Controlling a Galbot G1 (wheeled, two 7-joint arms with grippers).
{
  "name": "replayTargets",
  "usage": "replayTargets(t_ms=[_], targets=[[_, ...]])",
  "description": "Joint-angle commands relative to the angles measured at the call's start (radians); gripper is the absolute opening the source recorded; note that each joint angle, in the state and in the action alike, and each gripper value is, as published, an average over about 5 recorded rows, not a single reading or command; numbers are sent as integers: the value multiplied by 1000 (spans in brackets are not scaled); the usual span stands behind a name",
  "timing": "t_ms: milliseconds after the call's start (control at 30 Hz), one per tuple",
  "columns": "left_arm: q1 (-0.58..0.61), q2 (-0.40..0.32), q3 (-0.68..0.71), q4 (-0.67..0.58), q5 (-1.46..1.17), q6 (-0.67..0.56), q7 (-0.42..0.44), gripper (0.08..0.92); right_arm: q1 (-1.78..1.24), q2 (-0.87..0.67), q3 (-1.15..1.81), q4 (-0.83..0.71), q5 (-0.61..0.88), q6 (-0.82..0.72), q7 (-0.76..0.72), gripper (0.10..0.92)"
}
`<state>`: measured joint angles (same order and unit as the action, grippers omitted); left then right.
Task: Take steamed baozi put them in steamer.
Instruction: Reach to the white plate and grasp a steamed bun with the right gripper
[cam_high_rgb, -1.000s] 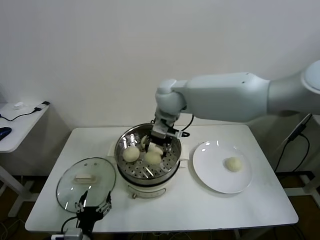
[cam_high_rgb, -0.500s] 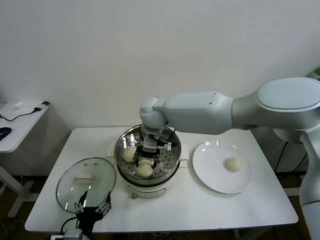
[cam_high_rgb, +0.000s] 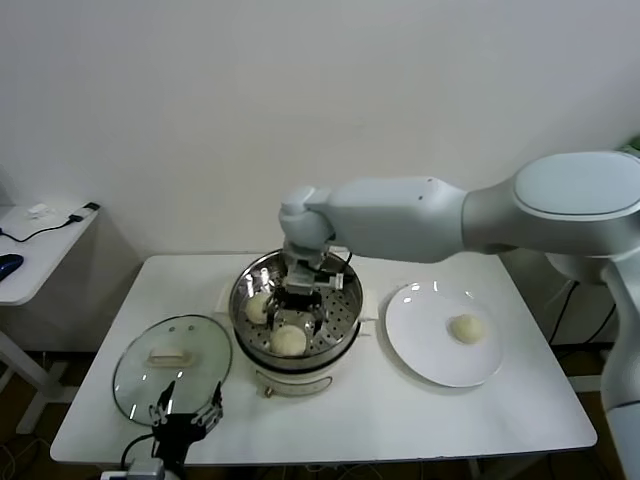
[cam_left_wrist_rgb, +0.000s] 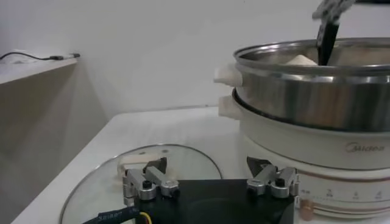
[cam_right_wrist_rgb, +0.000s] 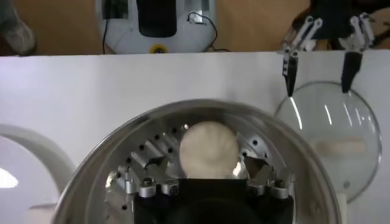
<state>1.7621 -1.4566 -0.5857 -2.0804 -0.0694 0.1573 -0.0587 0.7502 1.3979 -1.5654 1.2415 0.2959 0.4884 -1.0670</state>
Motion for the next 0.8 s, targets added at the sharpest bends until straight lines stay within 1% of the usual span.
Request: replayTargets(t_ms=[33, 133, 267, 400, 500, 633, 800], targets=[[0, 0, 0, -1, 1, 1, 0, 823, 188, -181, -93, -62, 225, -114, -76, 823], [-1, 0, 2, -4, 1, 0, 0, 823, 270, -313, -207, -79, 293, -259, -77, 823], [-4, 2, 3, -5, 0, 0, 1, 823, 315, -482, -313, -54, 306, -405, -67, 823], [-9, 3, 1, -2, -3, 0, 1, 823, 242, -642, -349, -30, 280, -507, -33, 823], [-13, 2, 0, 3, -4, 0, 2, 823, 118, -730, -288, -44, 238, -555, -9, 823], [-15, -1, 0, 10, -1, 3, 4, 823, -64, -778, -148, -91, 137, -581, 9, 823], [-6, -3, -5, 10, 5, 4, 6, 823, -250, -753, 14, -181, 55, -585, 22, 823]])
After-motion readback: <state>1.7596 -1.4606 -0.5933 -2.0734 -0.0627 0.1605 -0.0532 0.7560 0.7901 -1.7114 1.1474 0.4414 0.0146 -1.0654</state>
